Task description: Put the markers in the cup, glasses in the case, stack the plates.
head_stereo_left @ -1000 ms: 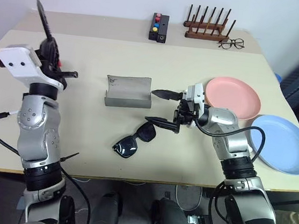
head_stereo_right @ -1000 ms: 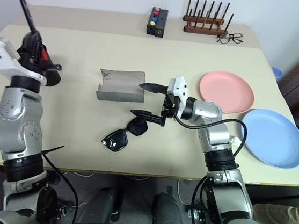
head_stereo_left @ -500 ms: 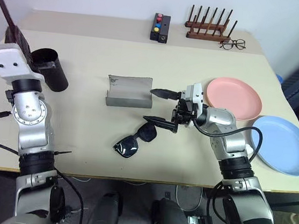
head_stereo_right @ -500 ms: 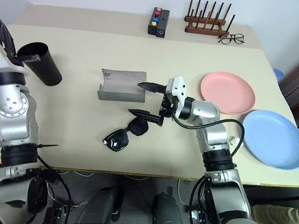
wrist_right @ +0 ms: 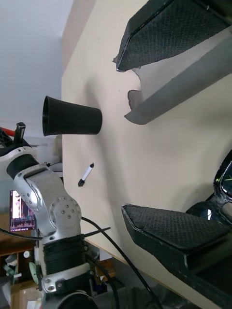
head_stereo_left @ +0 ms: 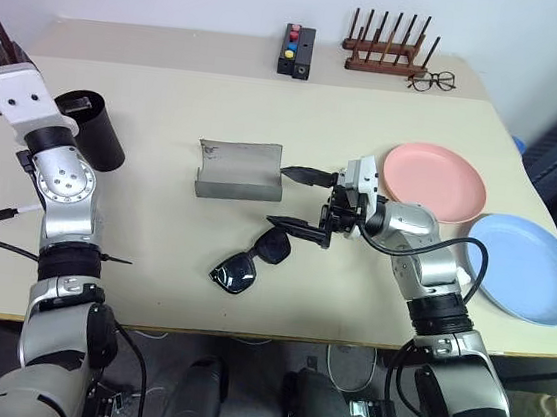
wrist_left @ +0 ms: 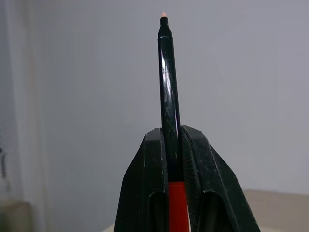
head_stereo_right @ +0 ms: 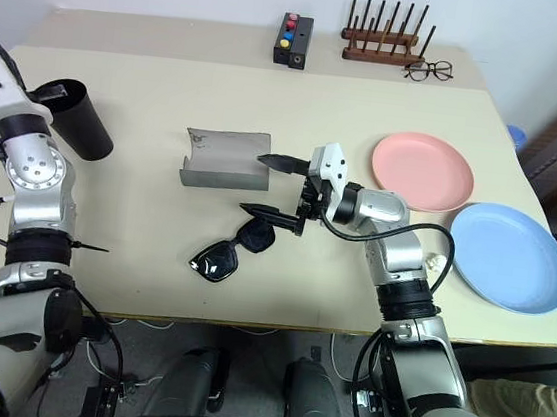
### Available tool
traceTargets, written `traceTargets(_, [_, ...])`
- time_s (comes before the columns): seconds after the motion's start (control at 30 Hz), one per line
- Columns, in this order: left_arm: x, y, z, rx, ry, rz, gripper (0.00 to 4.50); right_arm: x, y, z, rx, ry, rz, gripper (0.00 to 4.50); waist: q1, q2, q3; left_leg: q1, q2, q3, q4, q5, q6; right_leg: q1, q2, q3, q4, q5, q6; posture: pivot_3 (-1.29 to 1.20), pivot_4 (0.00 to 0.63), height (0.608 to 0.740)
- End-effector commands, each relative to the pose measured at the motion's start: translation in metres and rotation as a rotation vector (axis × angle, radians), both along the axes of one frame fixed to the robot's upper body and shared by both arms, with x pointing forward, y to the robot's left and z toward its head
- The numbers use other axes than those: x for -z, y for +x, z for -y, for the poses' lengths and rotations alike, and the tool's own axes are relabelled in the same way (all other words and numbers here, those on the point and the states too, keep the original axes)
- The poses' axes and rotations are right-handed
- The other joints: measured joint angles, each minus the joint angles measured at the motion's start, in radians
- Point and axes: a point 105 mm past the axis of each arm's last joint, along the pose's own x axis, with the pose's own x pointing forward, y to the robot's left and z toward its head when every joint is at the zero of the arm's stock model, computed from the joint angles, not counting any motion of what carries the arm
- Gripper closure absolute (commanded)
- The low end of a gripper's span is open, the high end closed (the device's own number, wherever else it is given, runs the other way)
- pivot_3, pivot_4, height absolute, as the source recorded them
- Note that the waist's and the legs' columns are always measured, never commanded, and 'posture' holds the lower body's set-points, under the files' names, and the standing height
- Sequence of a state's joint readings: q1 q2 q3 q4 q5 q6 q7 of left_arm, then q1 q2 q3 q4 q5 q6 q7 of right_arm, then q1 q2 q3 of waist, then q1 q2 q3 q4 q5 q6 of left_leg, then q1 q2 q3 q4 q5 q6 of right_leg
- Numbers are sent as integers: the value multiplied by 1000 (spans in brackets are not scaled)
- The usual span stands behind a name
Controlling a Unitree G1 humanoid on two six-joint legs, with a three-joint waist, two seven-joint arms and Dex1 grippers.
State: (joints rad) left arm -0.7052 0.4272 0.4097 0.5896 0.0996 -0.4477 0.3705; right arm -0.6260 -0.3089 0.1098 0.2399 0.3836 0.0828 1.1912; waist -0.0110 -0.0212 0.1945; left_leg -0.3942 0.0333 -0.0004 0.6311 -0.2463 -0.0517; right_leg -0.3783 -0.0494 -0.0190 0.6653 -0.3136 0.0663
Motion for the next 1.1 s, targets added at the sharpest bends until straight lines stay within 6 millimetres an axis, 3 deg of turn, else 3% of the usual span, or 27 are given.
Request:
traceTargets(0.03, [-12,2,-5,-16,-10,29,4406,-11,-3,3,1,22,42,0,0,0,0,0,0,0,0,0,0,0,0,0,0,0,0,0,150,740])
traceTargets(0.57, [5,32,7,93,-73,-58,4406,-13,-4,5,14,23,46,0,-1,0,0,-1,-1,1,0,0,0,-1,0,-1,0,0,0,0,150,740])
traceTargets(0.67, [8,33,10,114,-75,-58,3218,-13,-4,5,16,22,47,0,0,0,0,-3,-1,1,0,0,0,-2,0,-1,0,0,0,0,150,740])
traceTargets(0.87, [10,32,12,135,-85,-49,53,-13,-3,5,19,21,45,0,0,0,0,-12,-1,1,4,1,-2,-12,0,-1,4,1,1,0,150,740])
traceTargets(1.1, [-8,21,11,193,-125,21,53,-13,-2,3,16,24,45,0,0,0,0,-15,-1,2,6,4,-6,-15,1,-1,5,1,0,0,150,740])
